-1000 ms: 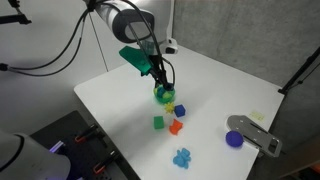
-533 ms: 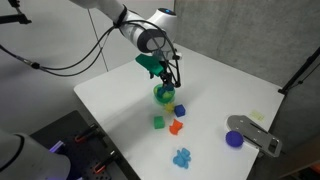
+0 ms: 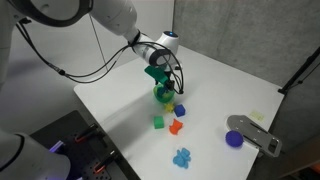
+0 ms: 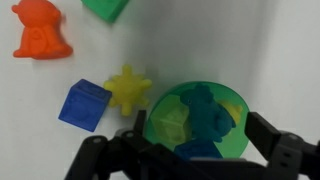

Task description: Remove the green toy from the green bowl

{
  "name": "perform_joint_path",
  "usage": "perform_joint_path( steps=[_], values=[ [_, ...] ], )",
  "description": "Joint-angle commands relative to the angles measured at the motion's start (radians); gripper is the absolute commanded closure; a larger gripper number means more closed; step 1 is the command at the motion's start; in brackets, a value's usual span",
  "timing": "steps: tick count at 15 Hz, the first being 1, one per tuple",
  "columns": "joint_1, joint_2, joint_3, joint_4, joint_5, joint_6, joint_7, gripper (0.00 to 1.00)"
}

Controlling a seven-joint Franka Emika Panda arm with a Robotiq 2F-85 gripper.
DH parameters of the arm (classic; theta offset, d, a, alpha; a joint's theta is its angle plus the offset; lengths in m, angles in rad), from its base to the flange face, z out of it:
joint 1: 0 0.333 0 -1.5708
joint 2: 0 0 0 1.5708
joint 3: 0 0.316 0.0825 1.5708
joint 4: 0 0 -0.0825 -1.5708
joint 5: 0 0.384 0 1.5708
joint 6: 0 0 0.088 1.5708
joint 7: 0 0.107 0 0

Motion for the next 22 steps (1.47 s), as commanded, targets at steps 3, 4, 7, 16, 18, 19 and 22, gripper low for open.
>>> perform_joint_path(
  steps=[3,4,7,16,18,19,22],
  values=[
    [0.055,0.168,0.012,0.128,-0.068,0.087,0.070,0.00],
    [0.069,0.190,0.009,0.139,-0.082,0.109,0.080,0.00],
    [0.113,0.242,-0.014,0.157,-0.130,0.182,0.117,0.00],
    [0.131,0.236,-0.051,0.158,-0.176,0.234,0.162,0.83],
    [0.118,0.213,-0.046,0.146,-0.169,0.229,0.153,0.91],
    [0.108,0.195,-0.040,0.135,-0.165,0.225,0.146,0.94],
    [0.066,0.130,-0.011,0.096,-0.144,0.203,0.118,0.94]
  ],
)
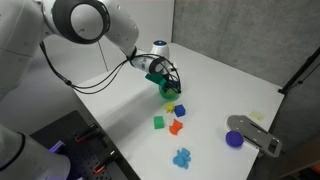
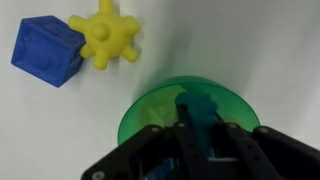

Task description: Remove the green toy from the green bowl

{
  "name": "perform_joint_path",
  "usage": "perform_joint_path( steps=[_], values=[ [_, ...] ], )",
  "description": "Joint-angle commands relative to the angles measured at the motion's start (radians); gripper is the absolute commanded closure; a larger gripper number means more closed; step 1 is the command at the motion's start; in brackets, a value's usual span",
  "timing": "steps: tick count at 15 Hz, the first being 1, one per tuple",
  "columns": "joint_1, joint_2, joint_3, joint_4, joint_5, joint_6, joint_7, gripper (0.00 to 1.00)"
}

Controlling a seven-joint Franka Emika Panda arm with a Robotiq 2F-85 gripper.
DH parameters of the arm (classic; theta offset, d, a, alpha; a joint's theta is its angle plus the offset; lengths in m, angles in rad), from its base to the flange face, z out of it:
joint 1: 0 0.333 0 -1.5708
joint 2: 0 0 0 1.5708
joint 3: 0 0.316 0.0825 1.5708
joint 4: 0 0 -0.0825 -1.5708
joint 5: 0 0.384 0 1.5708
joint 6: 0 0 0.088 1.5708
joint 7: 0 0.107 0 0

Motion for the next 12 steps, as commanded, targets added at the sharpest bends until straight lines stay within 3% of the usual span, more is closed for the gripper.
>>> perform_joint_path(
  steps=[1,8,12],
  values=[
    [-0.062,-0.112,0.044,-0.067,0.015,-0.049,-0.024,0.94],
    [-0.177,-0.321,0.125,-0.237,0.090,-0.214,-0.126,0.94],
    [-0.219,-0.399,0.131,-0.327,0.153,-0.346,-0.207,0.94]
  ],
)
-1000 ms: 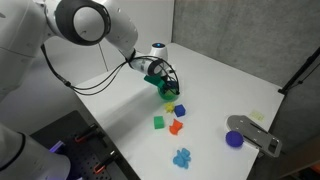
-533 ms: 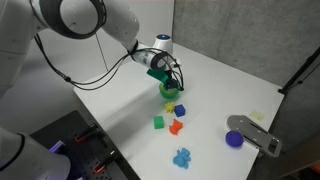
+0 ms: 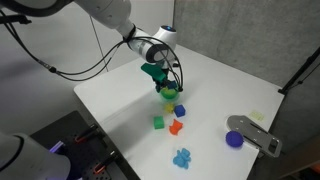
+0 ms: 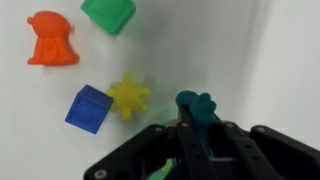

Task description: Remove the green toy from the green bowl

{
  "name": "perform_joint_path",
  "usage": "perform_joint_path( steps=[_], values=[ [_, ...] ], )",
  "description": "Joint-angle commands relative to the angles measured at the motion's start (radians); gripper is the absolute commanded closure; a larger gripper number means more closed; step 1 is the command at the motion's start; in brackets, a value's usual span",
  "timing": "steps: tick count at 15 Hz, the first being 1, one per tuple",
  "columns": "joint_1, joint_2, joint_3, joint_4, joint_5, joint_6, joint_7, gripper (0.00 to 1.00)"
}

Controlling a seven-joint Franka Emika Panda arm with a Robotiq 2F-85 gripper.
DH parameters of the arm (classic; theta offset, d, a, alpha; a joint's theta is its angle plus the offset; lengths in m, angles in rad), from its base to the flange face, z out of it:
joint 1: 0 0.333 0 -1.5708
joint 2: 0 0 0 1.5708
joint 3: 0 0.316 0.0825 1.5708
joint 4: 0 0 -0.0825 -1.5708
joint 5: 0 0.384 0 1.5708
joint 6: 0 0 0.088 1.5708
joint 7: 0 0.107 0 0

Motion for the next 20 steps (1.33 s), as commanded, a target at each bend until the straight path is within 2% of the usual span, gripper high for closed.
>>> perform_joint_path(
  steps=[1,7,12,20],
  values=[
    [-0.046,-0.088,0.016,-0.101,0.059,-0.109,-0.085,0.94],
    [-0.080,-0.077,-0.003,-0.136,0.112,-0.369,-0.174,0.94],
    [-0.084,-0.010,-0.042,-0.112,0.099,-0.544,-0.155,0.94],
    [-0.093,0.134,-0.084,-0.072,0.085,-0.620,-0.143,0.93]
  ],
)
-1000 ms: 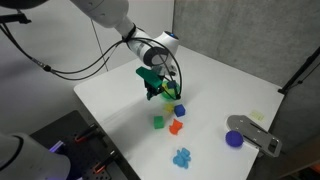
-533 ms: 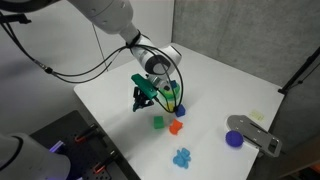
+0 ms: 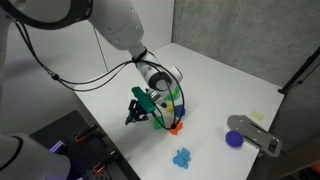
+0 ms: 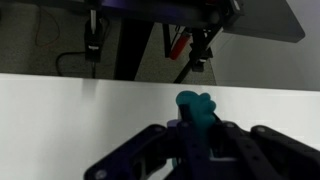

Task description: Remove the green toy from the green bowl

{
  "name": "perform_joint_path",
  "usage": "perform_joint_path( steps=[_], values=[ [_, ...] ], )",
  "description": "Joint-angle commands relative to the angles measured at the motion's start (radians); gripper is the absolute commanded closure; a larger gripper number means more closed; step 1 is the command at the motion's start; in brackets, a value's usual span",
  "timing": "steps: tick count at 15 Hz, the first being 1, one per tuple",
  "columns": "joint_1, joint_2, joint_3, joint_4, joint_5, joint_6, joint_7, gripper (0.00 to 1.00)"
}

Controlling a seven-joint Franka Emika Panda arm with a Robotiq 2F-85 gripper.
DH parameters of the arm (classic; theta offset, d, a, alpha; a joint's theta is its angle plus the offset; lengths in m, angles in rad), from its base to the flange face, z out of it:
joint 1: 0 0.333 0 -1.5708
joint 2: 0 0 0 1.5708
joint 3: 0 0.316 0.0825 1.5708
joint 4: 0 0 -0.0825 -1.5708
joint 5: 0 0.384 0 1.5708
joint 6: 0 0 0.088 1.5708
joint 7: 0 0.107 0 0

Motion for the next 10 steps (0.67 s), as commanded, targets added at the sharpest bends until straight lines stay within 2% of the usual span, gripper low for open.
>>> perform_joint_path(
  steps=[1,8,9,10],
  values=[
    [-0.018,0.075,-0.005,0.057,-0.007,-0.054,0.004,0.94],
    [-0.024,0.182,-0.026,0.115,-0.023,-0.079,0.028,0.94],
    [-0.022,0.192,-0.030,0.123,-0.027,-0.085,0.033,0.60],
    [-0.021,0.200,-0.033,0.129,-0.031,-0.089,0.037,0.59]
  ],
)
